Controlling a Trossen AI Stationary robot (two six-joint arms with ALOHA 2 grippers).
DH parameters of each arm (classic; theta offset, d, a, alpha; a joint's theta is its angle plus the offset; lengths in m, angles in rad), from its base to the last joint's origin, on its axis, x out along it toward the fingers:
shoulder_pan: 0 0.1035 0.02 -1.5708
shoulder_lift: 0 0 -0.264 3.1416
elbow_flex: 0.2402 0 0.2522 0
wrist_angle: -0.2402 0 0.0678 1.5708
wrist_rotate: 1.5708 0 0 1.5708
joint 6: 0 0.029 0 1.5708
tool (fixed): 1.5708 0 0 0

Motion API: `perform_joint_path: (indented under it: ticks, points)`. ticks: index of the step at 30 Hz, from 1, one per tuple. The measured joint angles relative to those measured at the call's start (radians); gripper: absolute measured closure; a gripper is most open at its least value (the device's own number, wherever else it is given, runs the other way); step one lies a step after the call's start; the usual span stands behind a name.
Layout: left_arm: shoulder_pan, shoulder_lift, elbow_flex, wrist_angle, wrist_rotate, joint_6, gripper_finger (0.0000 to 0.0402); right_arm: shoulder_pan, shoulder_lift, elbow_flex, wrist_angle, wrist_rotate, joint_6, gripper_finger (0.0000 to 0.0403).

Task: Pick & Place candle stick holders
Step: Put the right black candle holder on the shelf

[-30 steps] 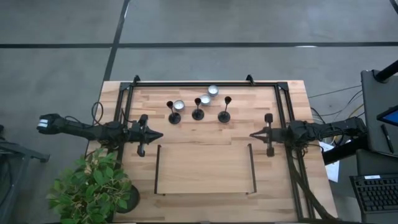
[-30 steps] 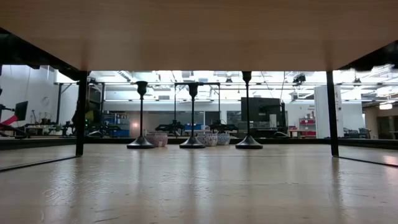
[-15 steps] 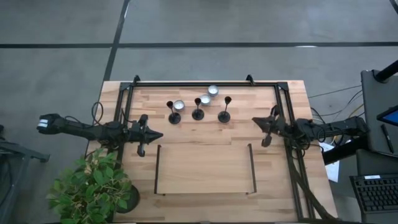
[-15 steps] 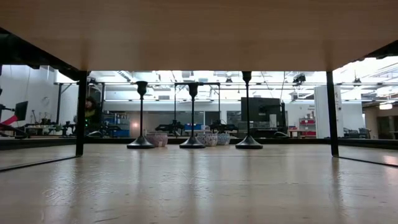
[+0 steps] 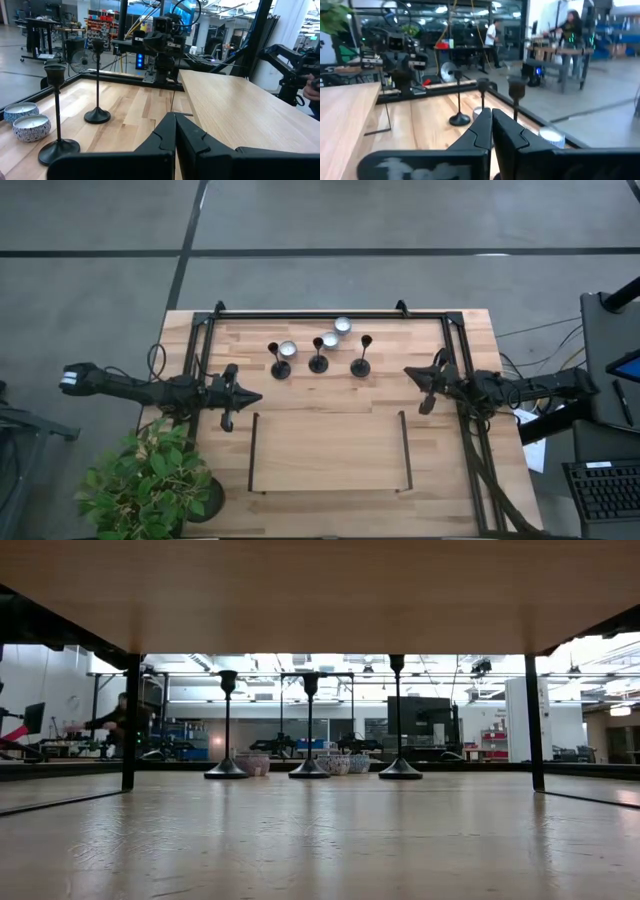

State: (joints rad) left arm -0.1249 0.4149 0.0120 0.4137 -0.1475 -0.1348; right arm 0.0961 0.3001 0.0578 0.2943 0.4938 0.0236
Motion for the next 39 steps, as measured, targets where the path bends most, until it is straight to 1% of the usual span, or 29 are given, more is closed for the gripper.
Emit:
perform_joint_path:
  ticks: [4, 8, 10, 14, 16, 18, 22, 24, 28, 32, 39]
  points:
    - [0.000, 0.000, 0.000, 0.000, 0.000, 0.000, 0.0401, -0.052, 0.086, 0.026, -0.006, -0.035, 0.066, 0.0362]
    - [0.000, 0.000, 0.000, 0.000, 0.000, 0.000, 0.0401, -0.166, 0.239, 0.091, -0.007, -0.112, 0.071, 0.0311]
    - [0.000, 0.000, 0.000, 0.000, 0.000, 0.000, 0.0401, -0.241, 0.325, 0.139, -0.007, -0.188, 0.071, 0.0281]
    - [0.000, 0.000, 0.000, 0.000, 0.000, 0.000, 0.0401, -0.382, 0.508, 0.247, -0.005, -0.373, 0.049, 0.0227]
    - [0.000, 0.000, 0.000, 0.000, 0.000, 0.000, 0.0401, -0.446, 0.605, 0.295, -0.008, -0.448, 0.049, 0.0210]
    - [0.000, 0.000, 0.000, 0.000, 0.000, 0.000, 0.0401, -0.495, 0.699, 0.340, -0.009, -0.497, 0.048, 0.0199]
    - [0.000, 0.000, 0.000, 0.000, 0.000, 0.000, 0.0401, -0.547, 0.860, 0.413, -0.014, -0.504, 0.027, 0.0187]
    - [0.000, 0.000, 0.000, 0.000, 0.000, 0.000, 0.0401, -0.549, 0.921, 0.442, -0.023, -0.505, 0.022, 0.0184]
    - [0.000, 0.000, 0.000, 0.000, 0.000, 0.000, 0.0401, -0.543, 1.019, 0.489, -0.028, -0.554, -0.014, 0.0184]
    - [0.000, 0.000, 0.000, 0.000, 0.000, 0.000, 0.0401, -0.545, 1.081, 0.524, -0.025, -0.547, -0.015, 0.0189]
    - [0.000, 0.000, 0.000, 0.000, 0.000, 0.000, 0.0401, -0.544, 1.123, 0.543, 0.041, -0.547, 0.060, 0.0211]
